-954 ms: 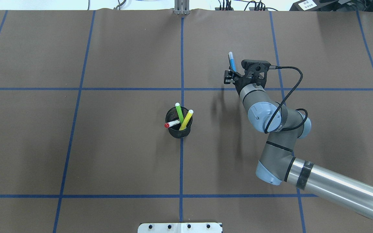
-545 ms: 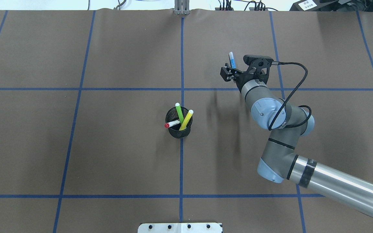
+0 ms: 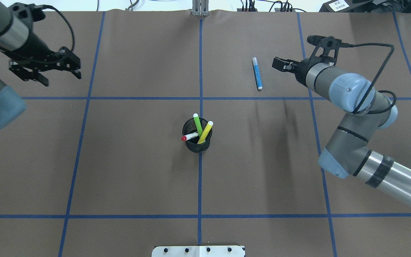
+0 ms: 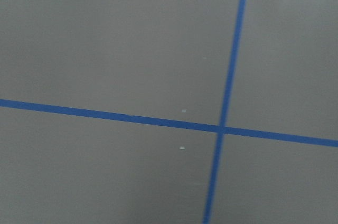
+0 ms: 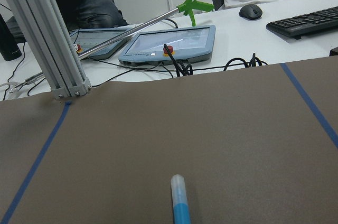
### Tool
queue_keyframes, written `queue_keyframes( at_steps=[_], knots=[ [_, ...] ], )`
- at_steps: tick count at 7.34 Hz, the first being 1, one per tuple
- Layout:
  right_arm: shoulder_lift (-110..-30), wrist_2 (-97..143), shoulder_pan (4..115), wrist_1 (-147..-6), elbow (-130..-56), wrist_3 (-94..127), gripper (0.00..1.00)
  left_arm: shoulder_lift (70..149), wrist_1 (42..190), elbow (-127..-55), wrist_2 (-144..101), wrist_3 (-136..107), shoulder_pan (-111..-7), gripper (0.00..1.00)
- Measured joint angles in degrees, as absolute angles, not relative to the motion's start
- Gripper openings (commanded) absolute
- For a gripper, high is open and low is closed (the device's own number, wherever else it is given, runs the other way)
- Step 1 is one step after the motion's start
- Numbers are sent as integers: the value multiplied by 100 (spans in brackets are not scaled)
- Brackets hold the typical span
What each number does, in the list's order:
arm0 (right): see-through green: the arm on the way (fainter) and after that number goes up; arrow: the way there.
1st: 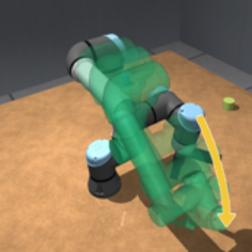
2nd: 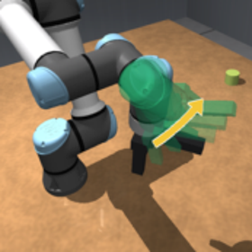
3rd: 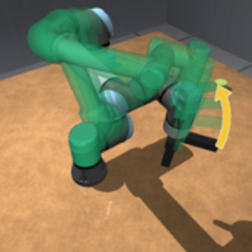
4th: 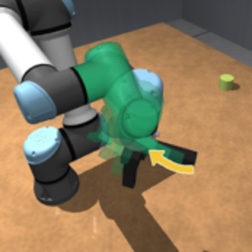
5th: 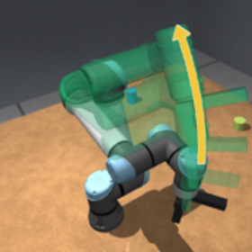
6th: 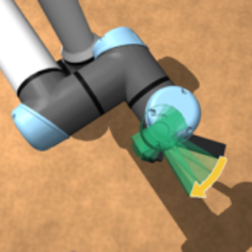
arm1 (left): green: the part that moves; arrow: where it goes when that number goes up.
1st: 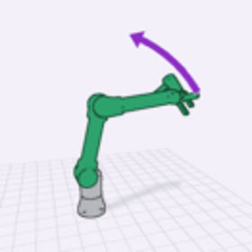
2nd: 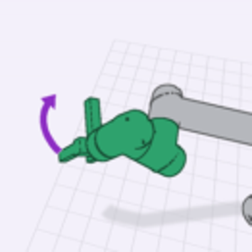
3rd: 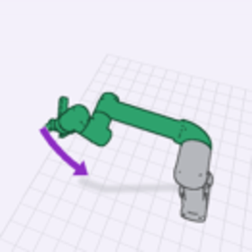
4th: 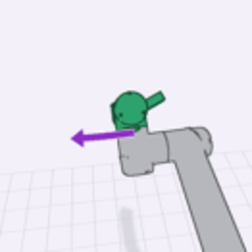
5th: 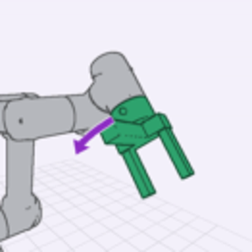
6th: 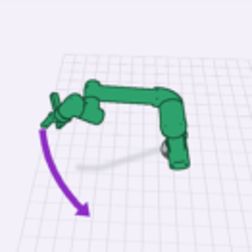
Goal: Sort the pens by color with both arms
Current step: 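Move the left gripper to the cup while the right gripper withdraws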
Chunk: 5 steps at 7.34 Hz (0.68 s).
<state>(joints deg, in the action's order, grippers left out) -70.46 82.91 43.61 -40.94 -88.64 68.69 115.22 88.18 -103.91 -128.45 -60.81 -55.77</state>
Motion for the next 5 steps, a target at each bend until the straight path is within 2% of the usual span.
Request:
queue_keyframes(
  at_steps=[2, 5],
  knots=[
    [-7340, 9937, 5219, -4200, -8919, 6853, 100, 12037, 8886, -10383, -12740, -7090, -4824, 99],
    [-7436, 12097, 6357, -4712, -8890, 6741, 100, 12259, 10322, -10398, -12059, -8337, -4046, 98]
  ],
)
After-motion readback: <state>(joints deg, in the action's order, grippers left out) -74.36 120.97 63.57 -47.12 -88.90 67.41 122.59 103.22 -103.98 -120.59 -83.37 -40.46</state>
